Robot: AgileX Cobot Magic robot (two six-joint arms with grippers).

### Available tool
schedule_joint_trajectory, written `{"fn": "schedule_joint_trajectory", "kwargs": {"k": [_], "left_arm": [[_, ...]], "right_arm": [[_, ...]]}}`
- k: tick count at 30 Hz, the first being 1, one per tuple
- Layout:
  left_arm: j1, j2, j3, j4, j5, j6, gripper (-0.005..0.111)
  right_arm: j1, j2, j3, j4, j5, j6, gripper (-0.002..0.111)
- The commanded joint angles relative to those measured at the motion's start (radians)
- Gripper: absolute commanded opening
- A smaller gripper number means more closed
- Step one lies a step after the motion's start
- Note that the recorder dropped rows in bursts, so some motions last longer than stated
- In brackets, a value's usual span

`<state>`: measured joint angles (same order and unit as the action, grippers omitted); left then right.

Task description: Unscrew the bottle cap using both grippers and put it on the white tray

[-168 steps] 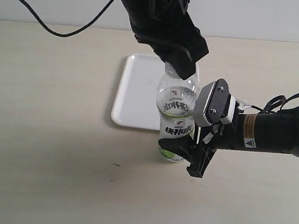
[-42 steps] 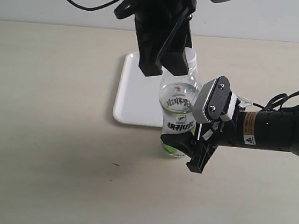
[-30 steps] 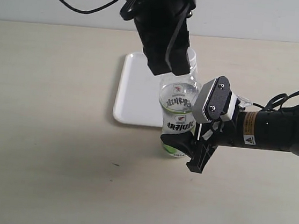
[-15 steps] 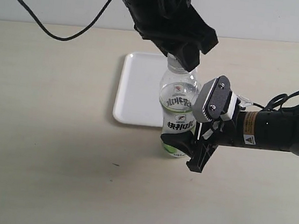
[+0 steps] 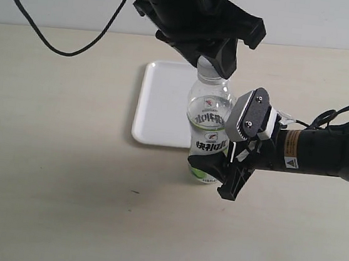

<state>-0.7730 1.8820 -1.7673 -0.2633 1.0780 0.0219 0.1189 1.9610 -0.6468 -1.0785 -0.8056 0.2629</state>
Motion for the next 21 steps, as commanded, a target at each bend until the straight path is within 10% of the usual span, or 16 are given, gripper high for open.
{"fn": "schedule_joint_trajectory", "kwargs": {"k": [1,21], "left_arm": [[-0.003,-0.011,-0.003,-0.005,-0.012,0.004,0.0],[-0.003,-0.013,-0.003,0.0,-0.014,0.058,0.062]], "right_arm": [[-0.003,0.006,0.0,0.002,0.072,-0.005,0.0],[-0.003,0.006,0.0,0.0,0.072,0.001,0.0]]}}
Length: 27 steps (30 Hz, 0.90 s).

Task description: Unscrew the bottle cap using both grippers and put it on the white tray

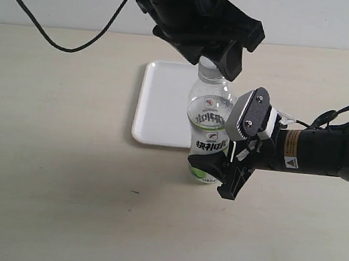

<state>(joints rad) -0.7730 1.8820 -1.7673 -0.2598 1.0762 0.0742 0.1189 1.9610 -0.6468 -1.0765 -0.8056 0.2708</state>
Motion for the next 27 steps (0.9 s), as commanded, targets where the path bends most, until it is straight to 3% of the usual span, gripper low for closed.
{"fn": "schedule_joint_trajectory", "kwargs": {"k": [1,7,16,22,27], "left_arm": [[-0.003,-0.017,-0.003,0.006,-0.01,0.016,0.062],[-0.003,-0.076,-0.003,0.041,-0.017,0.192,0.062],[-0.005,-0.116,-0.003,0.018,0.007,0.755,0.062],[-0.005,-0.096,-0.003,0.011,0.023,0.966,0.062],[-0.005,-0.077,-0.003,0.011,0.048,0.997,0.062]], "right_arm": [[-0.003,0.006,0.0,-0.002,0.072,-0.007,0.0],[-0.003,0.006,0.0,-0.002,0.072,-0.005,0.0],[-0.003,0.006,0.0,-0.006,0.078,-0.005,0.0],[-0.003,0.006,0.0,-0.006,0.078,-0.005,0.0],[-0.003,0.006,0.0,-0.006,0.076,-0.007,0.0]]}}
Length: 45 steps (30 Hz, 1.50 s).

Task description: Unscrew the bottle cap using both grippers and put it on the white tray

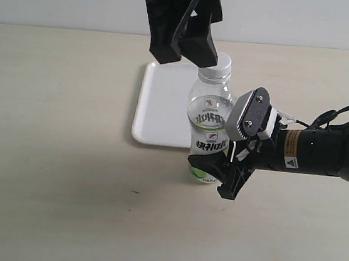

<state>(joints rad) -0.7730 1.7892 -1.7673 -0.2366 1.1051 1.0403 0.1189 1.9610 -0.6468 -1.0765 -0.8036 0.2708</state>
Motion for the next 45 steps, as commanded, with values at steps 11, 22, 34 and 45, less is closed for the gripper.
{"fn": "schedule_joint_trajectory", "kwargs": {"k": [11,22,34,45], "left_arm": [[-0.007,0.043,-0.003,-0.08,0.02,0.073,0.062],[-0.01,0.061,-0.003,-0.054,-0.047,0.082,0.062],[-0.01,0.089,-0.003,-0.052,-0.055,0.082,0.062],[-0.01,0.089,-0.003,-0.052,-0.031,0.043,0.062]], "right_arm": [[-0.003,0.006,0.0,-0.006,0.074,-0.007,0.0],[-0.003,0.006,0.0,-0.006,0.072,-0.007,0.0],[-0.003,0.006,0.0,-0.006,0.069,-0.007,0.0],[-0.003,0.006,0.0,-0.006,0.069,-0.007,0.0]]}}
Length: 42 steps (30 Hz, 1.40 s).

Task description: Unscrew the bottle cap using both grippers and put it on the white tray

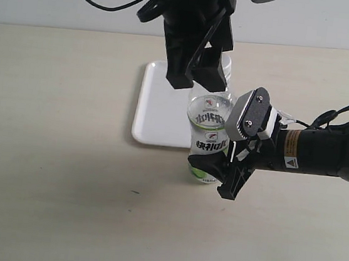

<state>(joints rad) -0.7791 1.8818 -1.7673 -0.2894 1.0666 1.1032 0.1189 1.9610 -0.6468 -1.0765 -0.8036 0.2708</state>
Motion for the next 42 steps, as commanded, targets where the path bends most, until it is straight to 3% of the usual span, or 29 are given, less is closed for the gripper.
{"fn": "schedule_joint_trajectory", "kwargs": {"k": [1,30,34,42], "left_arm": [[-0.004,-0.004,-0.003,0.0,0.008,-0.019,0.062],[-0.004,-0.004,-0.003,0.016,0.026,-0.093,0.061],[-0.004,-0.004,-0.003,0.016,0.026,-0.093,0.046],[-0.004,-0.004,-0.003,0.016,0.026,-0.091,0.003]], "right_arm": [[-0.003,0.006,0.0,-0.006,0.069,-0.007,0.0],[-0.003,0.006,0.0,-0.006,0.069,-0.007,0.0],[-0.003,0.006,0.0,-0.006,0.069,-0.007,0.0],[-0.003,0.006,0.0,-0.006,0.069,-0.007,0.0]]}}
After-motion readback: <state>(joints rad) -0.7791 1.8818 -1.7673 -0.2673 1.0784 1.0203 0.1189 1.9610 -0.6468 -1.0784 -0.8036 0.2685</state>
